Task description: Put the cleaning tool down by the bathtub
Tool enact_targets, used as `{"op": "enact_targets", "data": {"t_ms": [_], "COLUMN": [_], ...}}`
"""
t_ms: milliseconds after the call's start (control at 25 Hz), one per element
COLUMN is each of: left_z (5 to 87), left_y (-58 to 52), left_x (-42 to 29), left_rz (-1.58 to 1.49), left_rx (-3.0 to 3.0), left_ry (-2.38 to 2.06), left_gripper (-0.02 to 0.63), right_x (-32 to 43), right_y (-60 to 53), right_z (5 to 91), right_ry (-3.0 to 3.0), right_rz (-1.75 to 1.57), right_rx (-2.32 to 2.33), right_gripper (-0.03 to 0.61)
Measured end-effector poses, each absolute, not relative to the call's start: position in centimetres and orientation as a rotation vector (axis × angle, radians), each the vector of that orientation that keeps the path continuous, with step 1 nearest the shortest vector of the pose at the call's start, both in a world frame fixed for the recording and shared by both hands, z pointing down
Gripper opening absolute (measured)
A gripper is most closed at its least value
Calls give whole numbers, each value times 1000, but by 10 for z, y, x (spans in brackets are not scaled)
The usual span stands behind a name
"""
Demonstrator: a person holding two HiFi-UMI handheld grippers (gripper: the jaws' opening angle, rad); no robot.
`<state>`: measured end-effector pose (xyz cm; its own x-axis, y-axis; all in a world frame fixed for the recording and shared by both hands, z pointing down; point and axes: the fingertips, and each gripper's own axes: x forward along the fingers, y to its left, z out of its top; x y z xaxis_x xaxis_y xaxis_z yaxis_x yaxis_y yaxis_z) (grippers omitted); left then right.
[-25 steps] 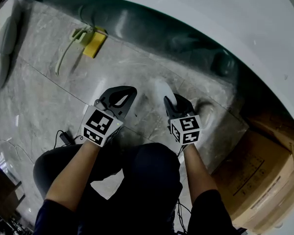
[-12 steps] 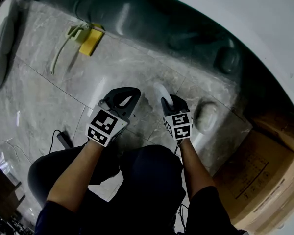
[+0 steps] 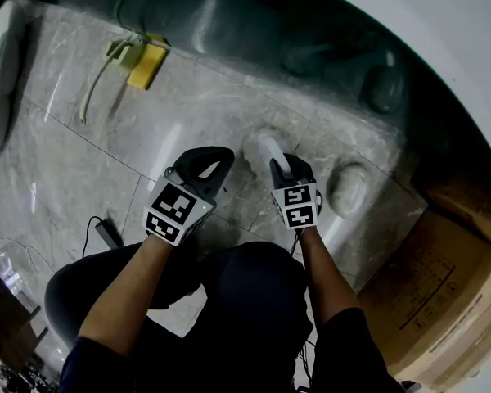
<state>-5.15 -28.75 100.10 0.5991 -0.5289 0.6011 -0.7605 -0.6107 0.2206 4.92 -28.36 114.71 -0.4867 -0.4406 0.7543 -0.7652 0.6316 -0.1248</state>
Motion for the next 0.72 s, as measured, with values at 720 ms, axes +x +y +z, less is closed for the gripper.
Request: {"op": "enact_targets", "data": {"t_ms": [720], "left_z": [1012], "left_y": [-277], "left_x": [-52], "left_rz": [717], "left_rx": [2356], "left_ry": [-996], "left_gripper": [31], "right_x": [61], "right_y": [-268], "right_z": [1186], "right_ry": [-2045], "right_rz": [525], "right_rx": [920], "right_gripper": [101]}}
